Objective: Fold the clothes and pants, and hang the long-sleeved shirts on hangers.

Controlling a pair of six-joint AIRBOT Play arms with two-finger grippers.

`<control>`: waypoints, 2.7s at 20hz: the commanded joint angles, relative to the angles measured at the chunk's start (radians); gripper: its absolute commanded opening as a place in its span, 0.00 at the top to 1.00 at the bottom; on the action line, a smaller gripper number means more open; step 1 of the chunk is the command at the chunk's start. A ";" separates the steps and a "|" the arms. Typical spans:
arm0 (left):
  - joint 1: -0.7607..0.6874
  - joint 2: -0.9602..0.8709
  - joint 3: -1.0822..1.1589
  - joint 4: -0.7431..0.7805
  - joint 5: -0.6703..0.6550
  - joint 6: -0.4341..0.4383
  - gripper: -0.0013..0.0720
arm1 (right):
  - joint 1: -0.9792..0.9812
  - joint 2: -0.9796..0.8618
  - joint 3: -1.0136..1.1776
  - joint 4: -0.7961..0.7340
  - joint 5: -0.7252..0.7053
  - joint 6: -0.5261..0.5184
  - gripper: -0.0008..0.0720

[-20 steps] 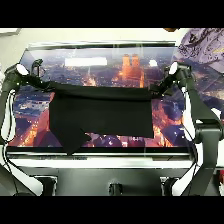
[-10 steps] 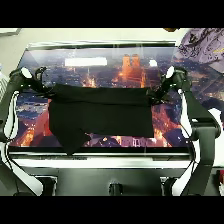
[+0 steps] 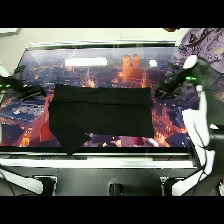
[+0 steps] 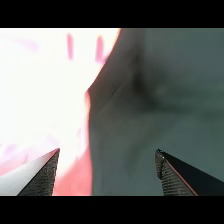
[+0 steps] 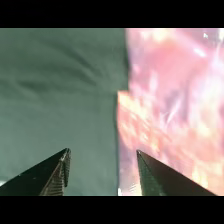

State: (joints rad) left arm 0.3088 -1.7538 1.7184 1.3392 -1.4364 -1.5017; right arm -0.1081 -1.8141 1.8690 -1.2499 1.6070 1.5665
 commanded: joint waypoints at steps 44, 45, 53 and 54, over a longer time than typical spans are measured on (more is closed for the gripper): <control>0.036 0.627 -1.315 -0.640 0.490 0.223 0.96 | -0.266 0.404 -1.178 0.479 -0.395 -0.344 0.31; 0.036 0.627 -1.315 -0.640 0.490 0.223 0.96 | -0.266 0.404 -1.183 0.479 -0.403 -0.345 0.31; 0.036 0.627 -1.315 -0.640 0.487 0.223 0.96 | -0.266 0.360 -1.203 0.535 -0.415 -0.378 0.34; 0.036 0.627 -1.315 -0.640 0.487 0.223 0.96 | -0.266 0.361 -1.203 0.535 -0.417 -0.377 0.34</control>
State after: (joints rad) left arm 0.3454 -1.1263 0.4023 0.6991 -0.9485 -1.2785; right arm -0.3752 -1.4414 0.6704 -0.7265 1.2079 1.2037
